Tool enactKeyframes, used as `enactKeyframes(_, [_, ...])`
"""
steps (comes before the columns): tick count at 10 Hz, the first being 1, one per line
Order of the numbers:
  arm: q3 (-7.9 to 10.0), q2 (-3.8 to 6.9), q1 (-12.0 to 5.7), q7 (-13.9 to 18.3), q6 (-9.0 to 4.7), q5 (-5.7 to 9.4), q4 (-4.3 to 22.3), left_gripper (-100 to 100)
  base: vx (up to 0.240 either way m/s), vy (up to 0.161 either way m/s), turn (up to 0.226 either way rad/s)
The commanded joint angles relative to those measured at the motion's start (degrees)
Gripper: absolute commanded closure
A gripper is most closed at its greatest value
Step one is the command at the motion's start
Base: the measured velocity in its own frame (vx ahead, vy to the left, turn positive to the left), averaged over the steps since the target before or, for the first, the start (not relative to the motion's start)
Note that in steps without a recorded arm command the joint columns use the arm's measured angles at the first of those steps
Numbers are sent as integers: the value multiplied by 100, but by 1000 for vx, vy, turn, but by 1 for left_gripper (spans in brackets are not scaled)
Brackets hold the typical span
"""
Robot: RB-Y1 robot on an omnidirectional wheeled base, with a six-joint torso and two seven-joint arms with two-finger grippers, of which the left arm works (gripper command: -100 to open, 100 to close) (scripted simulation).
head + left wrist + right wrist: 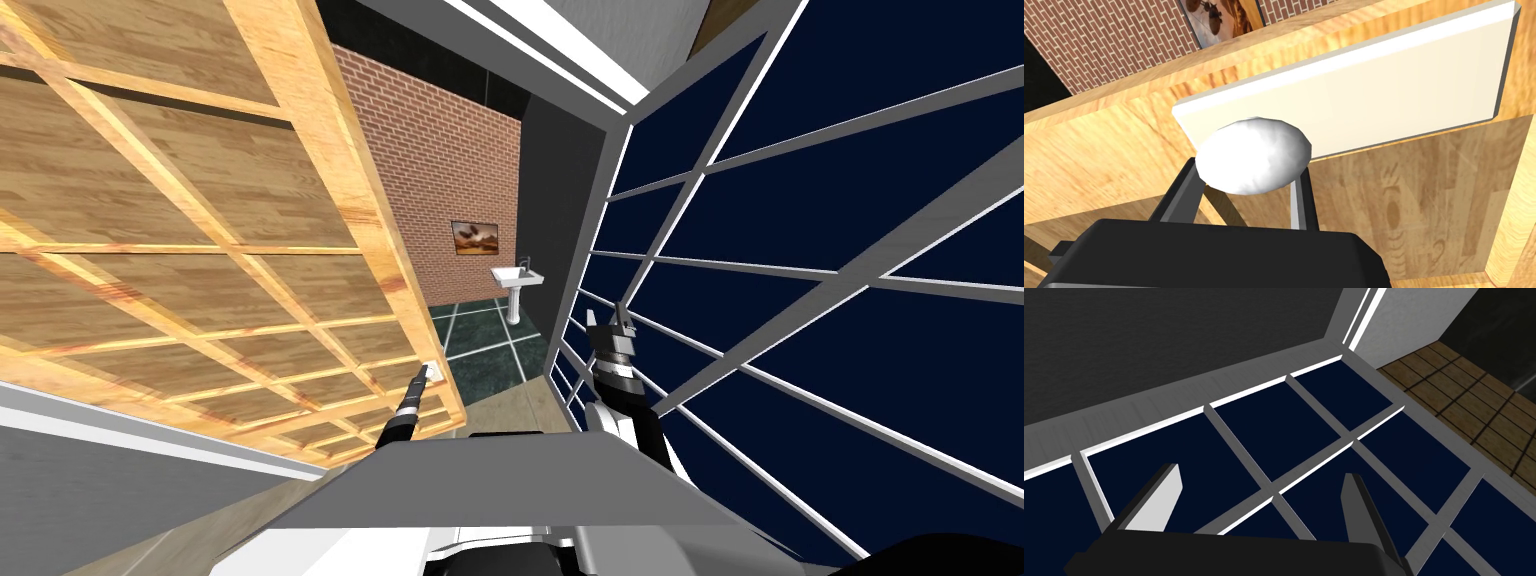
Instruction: Pull the door open
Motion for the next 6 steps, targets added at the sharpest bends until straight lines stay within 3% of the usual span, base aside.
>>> enactKeyframes(1, [-120,-96,51,159,38,6,-85,100,-41,14,-29])
enactKeyframes(3, [-226,-71,2,541,42,181,-48,100,-53,13,-34])
enactKeyframes(6, [-280,-58,-22,877,44,269,-29,100,-43,11,-38])
